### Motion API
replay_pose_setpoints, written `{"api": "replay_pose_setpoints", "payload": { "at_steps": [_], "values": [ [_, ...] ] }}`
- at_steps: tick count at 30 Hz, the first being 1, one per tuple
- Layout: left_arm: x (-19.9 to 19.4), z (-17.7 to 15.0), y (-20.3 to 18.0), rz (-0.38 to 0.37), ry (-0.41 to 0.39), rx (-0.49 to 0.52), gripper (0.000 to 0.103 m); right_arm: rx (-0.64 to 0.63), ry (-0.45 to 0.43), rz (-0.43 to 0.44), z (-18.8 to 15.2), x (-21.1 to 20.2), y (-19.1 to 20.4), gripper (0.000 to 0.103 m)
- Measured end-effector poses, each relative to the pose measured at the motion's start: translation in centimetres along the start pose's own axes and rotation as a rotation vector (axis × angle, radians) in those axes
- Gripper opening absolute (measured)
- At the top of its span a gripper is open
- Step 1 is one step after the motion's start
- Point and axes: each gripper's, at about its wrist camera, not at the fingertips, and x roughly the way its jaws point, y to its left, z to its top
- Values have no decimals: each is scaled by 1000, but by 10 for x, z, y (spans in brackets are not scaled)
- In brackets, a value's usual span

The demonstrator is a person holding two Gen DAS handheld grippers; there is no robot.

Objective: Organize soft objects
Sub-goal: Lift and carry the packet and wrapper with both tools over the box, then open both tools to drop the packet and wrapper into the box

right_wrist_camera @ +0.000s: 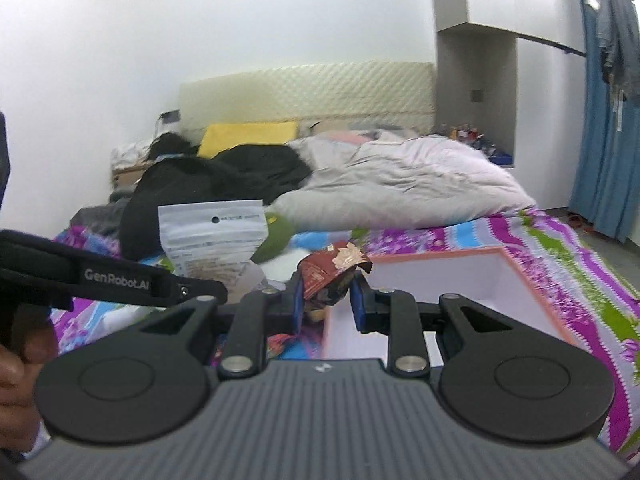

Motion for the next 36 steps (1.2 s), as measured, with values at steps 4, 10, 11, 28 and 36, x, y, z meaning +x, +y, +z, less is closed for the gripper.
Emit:
{"api": "replay_pose_setpoints", "payload": {
  "at_steps": [4,10,11,28,36],
  "values": [
    [23,18,-17,-45,26,3,12,7,17,-63,6,7,-27,28],
    [66,31,-43,-85,98,58,12,72,100,-135,2,25,-68,28],
    [73,31,-48,-87,110,68,12,77,115,-146,-1,27,-74,28],
    [188,-1,-77,-62,378,137,12,182,356,-231,-77,72,-132,29],
    [191,-7,-79,-65,394,143,18,206,376,-245,-82,73,-139,47]
  ]
}}
